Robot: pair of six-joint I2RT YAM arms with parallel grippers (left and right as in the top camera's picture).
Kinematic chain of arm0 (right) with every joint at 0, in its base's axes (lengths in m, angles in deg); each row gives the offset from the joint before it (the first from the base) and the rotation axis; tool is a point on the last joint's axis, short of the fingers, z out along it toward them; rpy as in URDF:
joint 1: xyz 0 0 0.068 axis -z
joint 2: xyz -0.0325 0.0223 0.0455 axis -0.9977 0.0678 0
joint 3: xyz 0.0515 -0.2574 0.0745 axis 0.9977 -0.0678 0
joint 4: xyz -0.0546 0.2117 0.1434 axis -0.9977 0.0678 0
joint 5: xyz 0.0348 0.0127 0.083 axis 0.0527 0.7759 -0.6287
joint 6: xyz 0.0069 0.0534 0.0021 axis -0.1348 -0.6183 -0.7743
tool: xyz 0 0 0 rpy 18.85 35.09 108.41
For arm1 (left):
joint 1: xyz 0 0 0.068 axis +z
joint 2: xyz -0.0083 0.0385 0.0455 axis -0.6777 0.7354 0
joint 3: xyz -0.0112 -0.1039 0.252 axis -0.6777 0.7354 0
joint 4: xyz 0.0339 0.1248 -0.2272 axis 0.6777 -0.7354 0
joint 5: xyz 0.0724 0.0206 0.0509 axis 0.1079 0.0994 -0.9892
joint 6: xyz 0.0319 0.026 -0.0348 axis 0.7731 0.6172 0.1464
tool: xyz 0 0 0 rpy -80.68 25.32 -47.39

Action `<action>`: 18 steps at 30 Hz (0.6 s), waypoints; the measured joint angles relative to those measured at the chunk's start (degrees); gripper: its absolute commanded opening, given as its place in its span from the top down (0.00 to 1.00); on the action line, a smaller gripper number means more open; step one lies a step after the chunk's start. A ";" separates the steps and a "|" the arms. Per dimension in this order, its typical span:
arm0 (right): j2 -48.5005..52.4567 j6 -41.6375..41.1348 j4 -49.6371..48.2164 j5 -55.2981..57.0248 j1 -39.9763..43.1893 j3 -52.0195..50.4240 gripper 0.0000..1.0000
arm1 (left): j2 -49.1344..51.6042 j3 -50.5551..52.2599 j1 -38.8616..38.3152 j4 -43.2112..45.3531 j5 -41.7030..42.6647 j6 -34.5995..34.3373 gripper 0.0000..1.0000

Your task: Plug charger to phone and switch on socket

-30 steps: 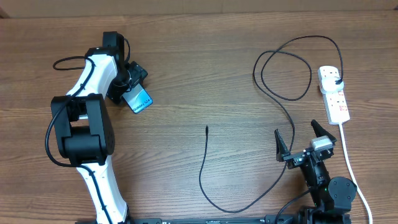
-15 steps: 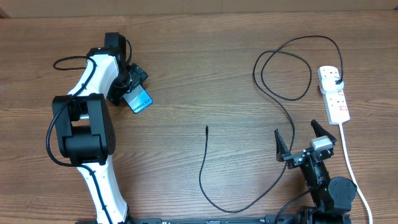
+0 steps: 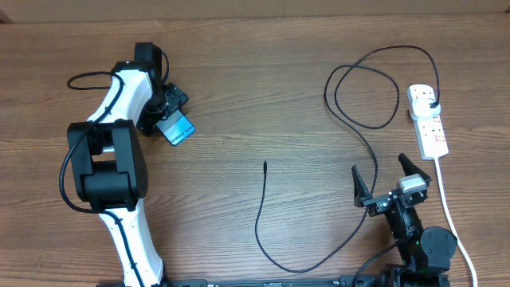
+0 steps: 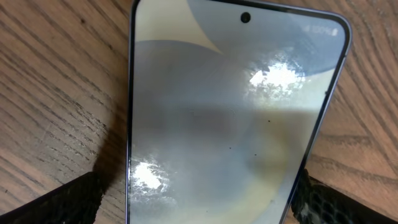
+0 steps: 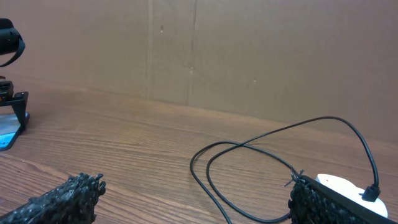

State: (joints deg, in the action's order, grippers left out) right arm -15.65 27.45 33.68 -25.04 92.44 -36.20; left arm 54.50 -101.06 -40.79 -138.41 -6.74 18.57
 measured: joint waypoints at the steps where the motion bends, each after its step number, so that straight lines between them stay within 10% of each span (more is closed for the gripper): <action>1: 0.00 -0.02 0.04 0.00 0.00 0.00 0.00 | 0.02 0.00 0.00 -0.04 -0.09 0.00 0.00; 18: 0.00 -0.02 0.00 0.00 0.02 0.00 0.00 | 0.07 0.00 -0.79 0.00 -0.79 -1.46 0.00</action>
State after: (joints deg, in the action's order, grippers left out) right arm -15.65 27.42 33.68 -25.04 92.46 -36.20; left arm 54.57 -101.06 -41.58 -138.41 -7.53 17.11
